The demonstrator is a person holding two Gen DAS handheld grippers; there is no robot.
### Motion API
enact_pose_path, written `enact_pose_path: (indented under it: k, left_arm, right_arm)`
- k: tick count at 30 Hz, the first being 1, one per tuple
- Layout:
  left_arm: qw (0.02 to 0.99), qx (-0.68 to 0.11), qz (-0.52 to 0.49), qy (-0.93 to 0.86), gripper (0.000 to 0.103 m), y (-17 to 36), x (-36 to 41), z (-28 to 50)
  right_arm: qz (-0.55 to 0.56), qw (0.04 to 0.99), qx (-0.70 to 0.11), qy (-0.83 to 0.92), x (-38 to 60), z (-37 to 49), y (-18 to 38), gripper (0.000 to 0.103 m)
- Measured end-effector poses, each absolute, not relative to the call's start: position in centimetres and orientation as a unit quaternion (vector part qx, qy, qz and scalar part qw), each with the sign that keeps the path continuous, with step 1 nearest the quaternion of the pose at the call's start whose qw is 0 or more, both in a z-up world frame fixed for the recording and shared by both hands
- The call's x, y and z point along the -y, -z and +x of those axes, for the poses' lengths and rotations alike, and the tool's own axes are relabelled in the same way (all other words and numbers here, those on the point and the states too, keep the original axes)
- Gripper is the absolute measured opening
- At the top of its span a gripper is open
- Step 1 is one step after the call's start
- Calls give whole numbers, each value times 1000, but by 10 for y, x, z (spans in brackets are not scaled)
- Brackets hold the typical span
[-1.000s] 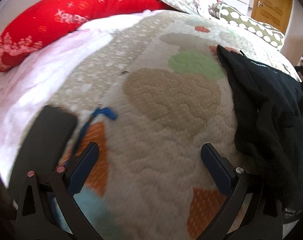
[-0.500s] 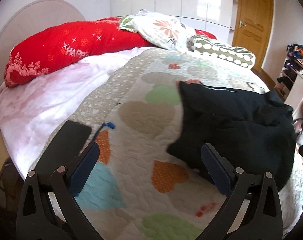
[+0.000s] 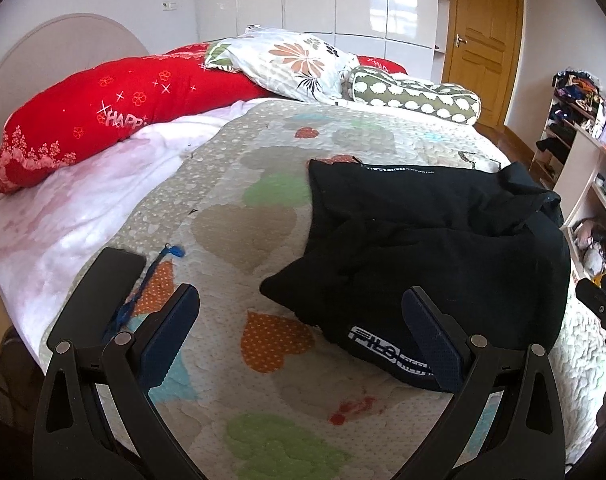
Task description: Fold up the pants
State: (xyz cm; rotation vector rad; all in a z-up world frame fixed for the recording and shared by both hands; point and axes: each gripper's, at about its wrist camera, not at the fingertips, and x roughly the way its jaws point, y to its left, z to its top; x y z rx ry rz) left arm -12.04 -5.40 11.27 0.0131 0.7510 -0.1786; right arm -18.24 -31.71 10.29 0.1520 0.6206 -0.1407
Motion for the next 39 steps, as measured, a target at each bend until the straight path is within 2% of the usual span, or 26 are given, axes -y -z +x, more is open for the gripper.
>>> enact_pose_path:
  k: [25, 33, 39]
  left_arm:
    - [915, -390, 19, 101, 102, -89, 75, -109]
    - [896, -429, -58, 100, 102, -62, 43, -96]
    - [878, -449, -99, 136, 102, -46, 59, -79]
  right_arm:
    - [95, 932, -338, 85, 340, -176, -87, 101]
    - [140, 919, -345, 127, 385, -186, -70, 101]
    - [177, 913, -342, 134, 414, -186, -62, 101]
